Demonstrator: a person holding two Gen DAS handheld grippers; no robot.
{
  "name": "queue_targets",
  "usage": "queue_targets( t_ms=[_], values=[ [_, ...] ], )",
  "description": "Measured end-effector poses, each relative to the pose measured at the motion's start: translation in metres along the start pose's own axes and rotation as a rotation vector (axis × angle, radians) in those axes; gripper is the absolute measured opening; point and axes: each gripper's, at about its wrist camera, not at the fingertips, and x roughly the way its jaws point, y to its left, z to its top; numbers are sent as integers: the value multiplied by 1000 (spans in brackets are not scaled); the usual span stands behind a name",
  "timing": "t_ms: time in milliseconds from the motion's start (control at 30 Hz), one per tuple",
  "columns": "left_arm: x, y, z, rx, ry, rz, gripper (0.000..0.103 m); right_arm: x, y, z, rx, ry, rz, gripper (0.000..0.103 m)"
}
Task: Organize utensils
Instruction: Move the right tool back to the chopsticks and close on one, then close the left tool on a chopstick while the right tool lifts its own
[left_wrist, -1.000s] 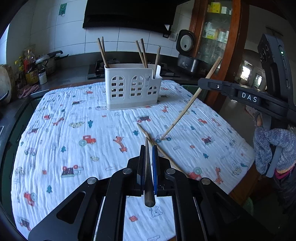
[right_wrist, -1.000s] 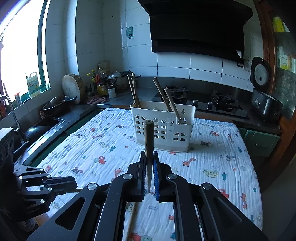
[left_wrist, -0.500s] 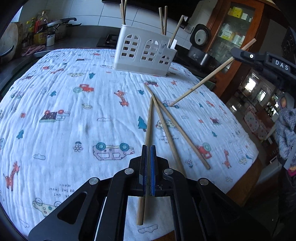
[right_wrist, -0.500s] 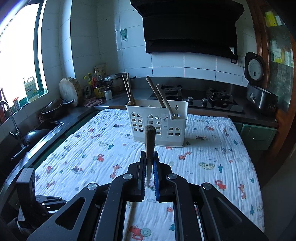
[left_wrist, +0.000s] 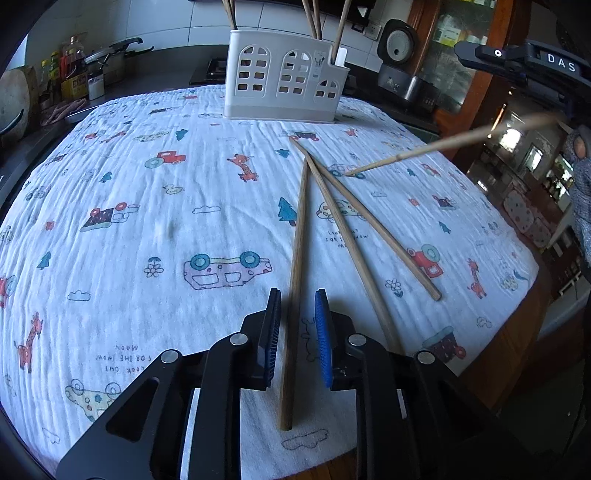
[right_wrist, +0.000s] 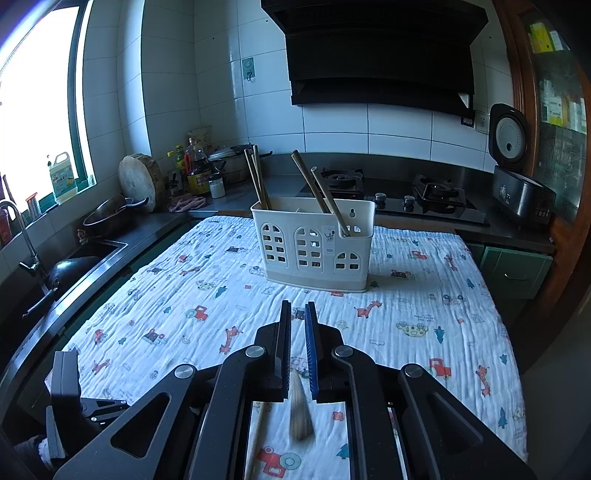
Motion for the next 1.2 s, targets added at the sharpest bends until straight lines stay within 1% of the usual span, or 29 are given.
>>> queue_targets(
  t_ms=[133, 300, 333, 433, 567, 700, 800, 900, 1033, 1200],
  values=[
    [0, 0, 2, 1, 21, 11, 18, -1, 1, -1, -6, 2, -2, 7],
    [-1, -6, 0, 36, 34, 38, 18, -2, 0, -4, 0, 2, 0, 7],
    [-1, -7, 0, 42, 37, 44, 17, -1, -1, -5, 4, 4, 2, 7],
    [-1, -9, 1, 59, 41, 80, 8, -1, -5, -14, 13, 23, 3, 8],
    [-3, -4, 4, 31, 45, 70, 6, 1, -12, -43, 25, 82, -11, 12],
    [-12, -2, 10, 17, 31, 33, 6, 9, -26, -86, 64, 188, -14, 17],
    [-25, -1, 16, 25, 5, 28, 6, 11, -30, -116, 67, 248, -20, 19],
    [-35, 2, 24, 8, -2, -2, 6, 10, -32, -134, 63, 284, -24, 20],
    [-42, 7, 27, 3, 18, -1, 6, 6, -33, -153, 50, 308, -47, 20],
    [-46, 9, 22, 25, 40, 10, 6, 2, -32, -165, 50, 318, -47, 20]
  ],
)
